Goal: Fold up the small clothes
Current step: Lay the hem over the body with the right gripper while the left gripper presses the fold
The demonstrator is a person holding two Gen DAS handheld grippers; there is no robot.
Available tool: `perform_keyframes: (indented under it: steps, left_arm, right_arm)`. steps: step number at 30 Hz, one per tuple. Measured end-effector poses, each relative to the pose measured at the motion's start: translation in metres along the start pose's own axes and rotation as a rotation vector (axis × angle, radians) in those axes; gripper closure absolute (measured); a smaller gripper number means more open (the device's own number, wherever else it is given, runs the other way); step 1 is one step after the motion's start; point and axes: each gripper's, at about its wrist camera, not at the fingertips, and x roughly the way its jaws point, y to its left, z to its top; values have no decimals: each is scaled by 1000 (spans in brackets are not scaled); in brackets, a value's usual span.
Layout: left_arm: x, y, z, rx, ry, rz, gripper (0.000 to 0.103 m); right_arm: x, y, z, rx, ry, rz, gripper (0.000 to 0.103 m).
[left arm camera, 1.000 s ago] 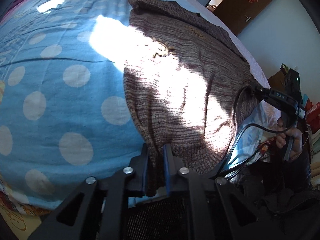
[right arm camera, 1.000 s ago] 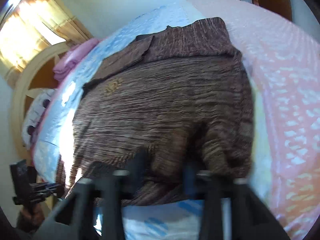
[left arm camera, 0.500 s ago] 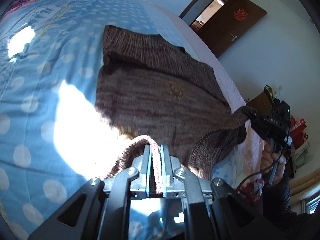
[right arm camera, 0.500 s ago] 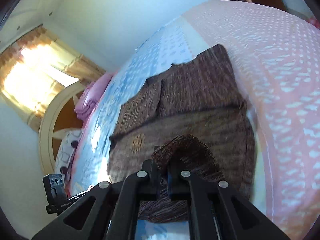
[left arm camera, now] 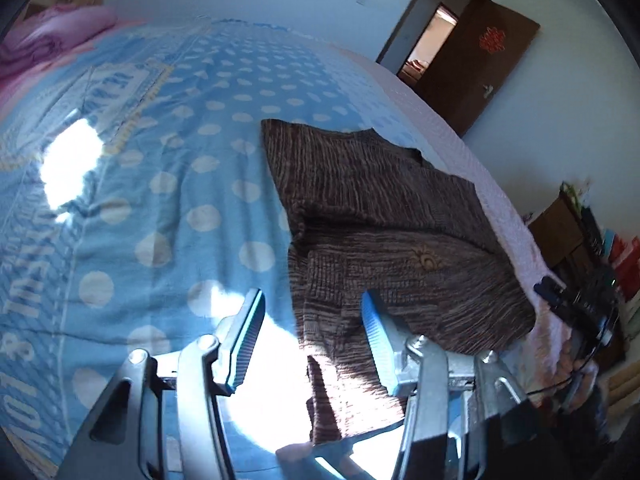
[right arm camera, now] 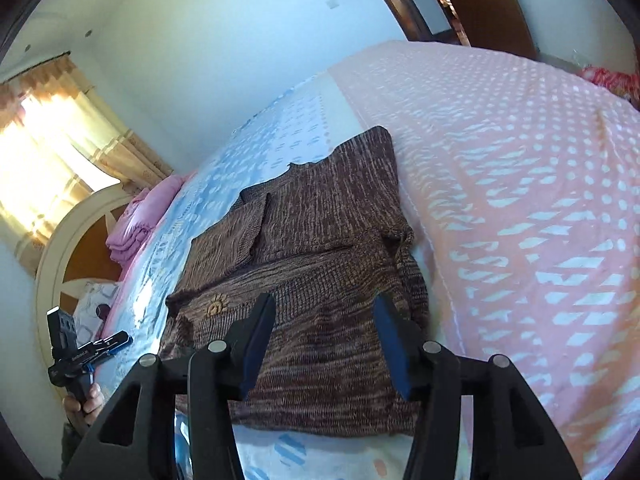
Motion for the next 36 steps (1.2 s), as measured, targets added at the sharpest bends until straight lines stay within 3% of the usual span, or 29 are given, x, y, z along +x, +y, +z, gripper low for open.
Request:
perform_keyframes:
  steps: [5,12,14,17,19,27,30,31,33,34,36]
  left_arm:
    - [38,-25,-5,161,45,80,51]
    - [68,-36,-4,177,24,151,51]
    - [60,-38,-6,182,-21,186,52]
    - [34,-44,-7,199,-127,130,52]
    - [25,-45,-5,204,-153,75,52]
    - [67,-39,-1,188,-13,115,51]
    - [70,-40,-8,181,-17,124,52]
    - [70,-40,-9,176,-16,117,53]
    - [67,-39,-9,157,-18,107,66]
    - [66,-38,-9,149,-18,97,80]
    - [65,-37,-9,147,-20,96,86]
  right_arm:
    - [6,20,-5,-82,8,-35,50]
    - [6,23,-9,-105,16,-61,50]
    - [5,19,-9,-96,20,-75,50]
    - [4,11,-9,-72,23,-76,50]
    - [6,8,-9,-59,25,-76,50]
    - [6,13,-14,-89,26,-78,50]
    - [4,13,-14,-103,21,-90,50]
    - [4,13,-13,-100,20,-91,50]
    - [3,10,-11,-94,16,-94,50]
    - [3,9,-11,-92,14,-96,50]
    - [2,9,-11,-91,9,-98,50]
